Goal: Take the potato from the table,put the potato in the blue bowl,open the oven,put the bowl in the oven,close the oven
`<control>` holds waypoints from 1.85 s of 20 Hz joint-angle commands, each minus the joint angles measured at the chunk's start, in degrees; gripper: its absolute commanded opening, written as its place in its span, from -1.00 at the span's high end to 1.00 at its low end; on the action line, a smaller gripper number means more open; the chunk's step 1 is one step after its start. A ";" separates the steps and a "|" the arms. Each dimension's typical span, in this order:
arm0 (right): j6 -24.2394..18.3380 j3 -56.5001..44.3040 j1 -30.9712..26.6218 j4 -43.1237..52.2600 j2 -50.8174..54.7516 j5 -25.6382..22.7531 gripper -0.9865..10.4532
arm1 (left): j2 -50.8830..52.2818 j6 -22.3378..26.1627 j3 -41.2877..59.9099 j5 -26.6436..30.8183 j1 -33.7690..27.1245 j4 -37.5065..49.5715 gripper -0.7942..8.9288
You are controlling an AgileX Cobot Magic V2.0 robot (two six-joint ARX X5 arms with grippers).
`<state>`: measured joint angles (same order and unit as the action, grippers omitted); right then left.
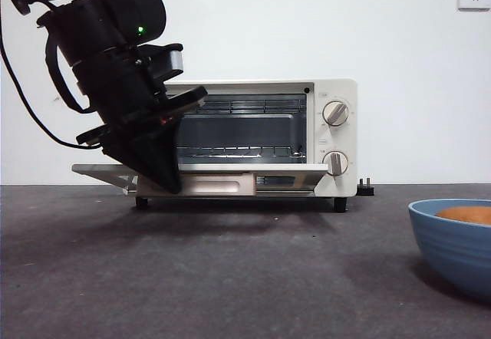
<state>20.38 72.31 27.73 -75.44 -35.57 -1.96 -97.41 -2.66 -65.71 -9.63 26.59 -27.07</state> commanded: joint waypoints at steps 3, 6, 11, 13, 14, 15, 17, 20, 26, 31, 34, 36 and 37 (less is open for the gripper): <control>0.52 0.22 0.00 -1.22 0.22 0.02 0.85 | -0.20 -0.85 3.26 2.19 0.20 5.77 0.85; 0.52 0.22 0.00 -1.36 0.22 0.09 0.85 | -0.20 -1.46 5.44 2.19 0.63 6.54 0.85; 1.09 0.22 0.00 -2.08 0.22 0.07 0.85 | 1.49 -1.49 5.46 1.70 1.81 4.35 0.85; 2.75 0.04 0.00 -3.52 0.20 0.33 0.85 | 4.20 -1.38 5.46 1.73 3.08 1.66 0.85; 4.22 0.04 0.00 -3.52 0.20 1.05 0.85 | 6.12 -1.16 5.46 1.73 3.67 0.26 0.85; 5.29 0.04 0.00 -3.52 0.17 1.95 0.85 | 8.59 -1.14 5.46 1.73 4.28 -1.66 0.85; 7.56 -0.02 0.00 -3.54 -0.07 3.58 0.82 | 14.40 -1.20 5.46 1.70 5.42 -6.43 0.85; 11.13 -1.84 0.00 -3.54 -0.22 4.92 0.46 | 24.22 -1.27 5.46 1.70 7.06 -14.25 0.85; 15.56 -17.18 0.00 -3.50 -1.49 2.36 0.32 | 40.68 -4.85 5.46 1.77 10.93 -26.12 0.85; 18.97 -24.90 -0.09 2.60 -8.35 -1.77 0.33 | 48.74 -6.86 5.46 2.21 11.76 -33.27 0.85; 19.52 -25.46 -0.24 7.93 -15.91 -1.95 0.33 | 51.10 -6.82 5.46 2.91 11.76 -35.52 0.85; 19.41 -25.46 -1.53 9.79 -21.49 -1.95 0.33 | 52.28 -6.80 5.46 5.97 11.76 -37.42 0.85; 18.78 -25.46 -2.47 10.29 -23.54 -1.95 0.33 | 52.70 -6.82 5.46 6.80 11.76 -38.47 0.85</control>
<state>39.18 47.59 25.17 -65.06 -59.29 -3.64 -44.82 -9.10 -60.40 -3.09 38.11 -65.63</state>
